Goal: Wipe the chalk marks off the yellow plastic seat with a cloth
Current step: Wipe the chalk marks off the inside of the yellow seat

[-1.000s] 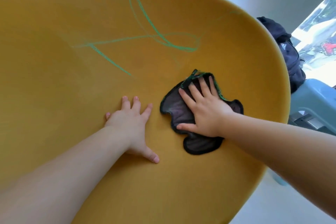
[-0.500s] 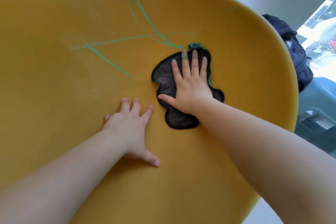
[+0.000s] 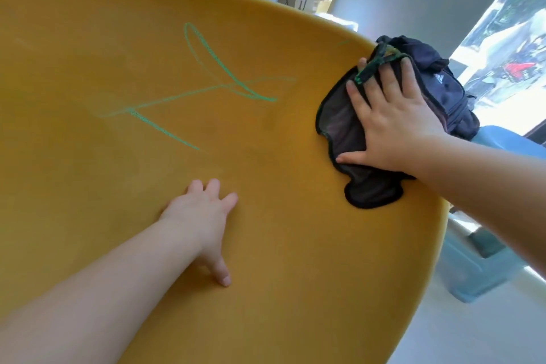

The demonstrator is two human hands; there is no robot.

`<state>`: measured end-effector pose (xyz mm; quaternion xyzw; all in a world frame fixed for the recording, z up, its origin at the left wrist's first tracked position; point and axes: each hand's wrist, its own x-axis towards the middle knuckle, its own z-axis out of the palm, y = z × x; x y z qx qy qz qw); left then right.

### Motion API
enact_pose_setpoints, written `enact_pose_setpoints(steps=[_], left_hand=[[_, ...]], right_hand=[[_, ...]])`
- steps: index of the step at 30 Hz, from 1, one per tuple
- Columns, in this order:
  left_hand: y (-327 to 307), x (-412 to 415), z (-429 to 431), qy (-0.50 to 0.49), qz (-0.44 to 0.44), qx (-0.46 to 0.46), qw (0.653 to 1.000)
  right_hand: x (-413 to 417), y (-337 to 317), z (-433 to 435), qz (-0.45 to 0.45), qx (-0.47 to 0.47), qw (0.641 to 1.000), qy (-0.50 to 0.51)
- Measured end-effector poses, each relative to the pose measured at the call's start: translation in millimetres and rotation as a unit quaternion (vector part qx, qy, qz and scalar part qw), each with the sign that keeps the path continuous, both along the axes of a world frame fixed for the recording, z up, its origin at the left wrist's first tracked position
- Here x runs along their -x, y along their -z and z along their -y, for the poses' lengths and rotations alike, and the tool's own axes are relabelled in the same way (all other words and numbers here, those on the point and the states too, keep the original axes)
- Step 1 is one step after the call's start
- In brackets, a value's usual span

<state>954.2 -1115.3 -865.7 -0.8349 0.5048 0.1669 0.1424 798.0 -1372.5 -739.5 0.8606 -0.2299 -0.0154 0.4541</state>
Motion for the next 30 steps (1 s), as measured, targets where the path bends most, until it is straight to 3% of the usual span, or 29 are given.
enact_pose_setpoints(steps=[9, 13, 17, 20, 23, 25, 30], left_hand=[[10, 13, 13, 0.001, 0.002, 0.012, 1.000], [9, 15, 20, -0.002, 0.009, 0.000, 1.000], [12, 15, 14, -0.002, 0.012, 0.013, 1.000], [13, 15, 13, 0.000, 0.010, 0.022, 1.000], [12, 15, 13, 0.007, 0.017, 0.018, 1.000], [14, 14, 13, 0.005, 0.015, 0.015, 1.000], [17, 13, 13, 0.001, 0.010, 0.019, 1.000]], right_hand=[[-107, 21, 21, 0.113, -0.074, 0.989, -0.055], [-107, 70, 3, 0.068, -0.148, 0.982, -0.092], [-42, 108, -26, -0.044, -0.220, 0.968, -0.112], [-14, 76, -8, -0.063, -0.177, 0.976, -0.110], [-23, 16, 29, 0.015, -0.031, 0.997, -0.064], [-39, -3, 37, 0.052, 0.012, 0.998, -0.027], [-78, 59, 0, 0.134, -0.096, 0.986, -0.004]])
